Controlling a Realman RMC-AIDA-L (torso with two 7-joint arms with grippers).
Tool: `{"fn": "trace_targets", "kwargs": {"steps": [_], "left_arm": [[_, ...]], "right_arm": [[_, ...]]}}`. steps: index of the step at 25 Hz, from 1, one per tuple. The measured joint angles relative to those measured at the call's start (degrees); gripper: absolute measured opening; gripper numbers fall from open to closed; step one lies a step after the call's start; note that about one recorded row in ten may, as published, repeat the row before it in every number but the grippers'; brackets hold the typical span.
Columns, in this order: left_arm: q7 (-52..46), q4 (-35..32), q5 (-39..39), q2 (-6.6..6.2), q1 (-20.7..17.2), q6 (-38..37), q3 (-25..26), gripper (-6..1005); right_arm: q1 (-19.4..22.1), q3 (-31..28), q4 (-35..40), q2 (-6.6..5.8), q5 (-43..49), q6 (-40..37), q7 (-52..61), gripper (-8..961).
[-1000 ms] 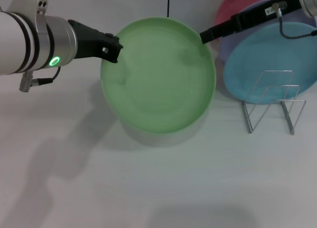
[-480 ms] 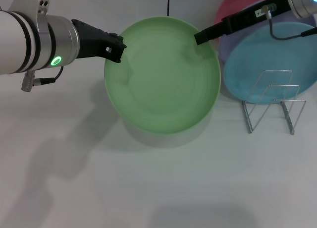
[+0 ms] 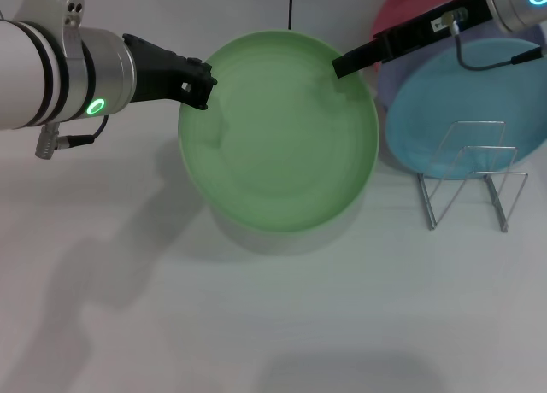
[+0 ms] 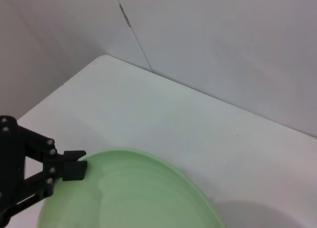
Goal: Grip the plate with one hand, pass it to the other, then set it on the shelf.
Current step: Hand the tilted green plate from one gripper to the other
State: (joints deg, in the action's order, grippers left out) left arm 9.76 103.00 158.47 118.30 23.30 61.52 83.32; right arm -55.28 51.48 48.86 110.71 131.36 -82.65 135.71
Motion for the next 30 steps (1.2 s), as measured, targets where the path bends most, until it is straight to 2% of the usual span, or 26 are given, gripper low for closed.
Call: {"fn": "trace_targets", "kwargs": {"steps": [12,20,22,26,30], "left_arm": [[0.0,0.0,-0.1,0.0,0.0,0.0,0.0,32],[0.3,0.0,-1.5,-0.04,0.1,-1.1,0.0,32],[0.9,0.0,-2.4,-0.06,-0.2,-1.9,0.2,32],[2.8,0.0,-6.0,-0.12,-0.9,-3.8,1.3,32],[5.5,0.1,-9.8,-0.07,-1.0,-4.7,1.9,32]], "right_arm": [[-0.2,0.1,0.0,0.11,0.2,0.2,0.0,375],[-0.4,2.8,-1.1,0.34,0.3,2.4,-0.6,373],[0.1,2.9,-0.6,0.97,0.2,2.8,-2.0,372],[2.8,2.8,4.3,2.64,0.2,3.5,-3.0,277],[4.4,2.8,7.0,3.25,0.0,3.4,-3.5,208]]}}
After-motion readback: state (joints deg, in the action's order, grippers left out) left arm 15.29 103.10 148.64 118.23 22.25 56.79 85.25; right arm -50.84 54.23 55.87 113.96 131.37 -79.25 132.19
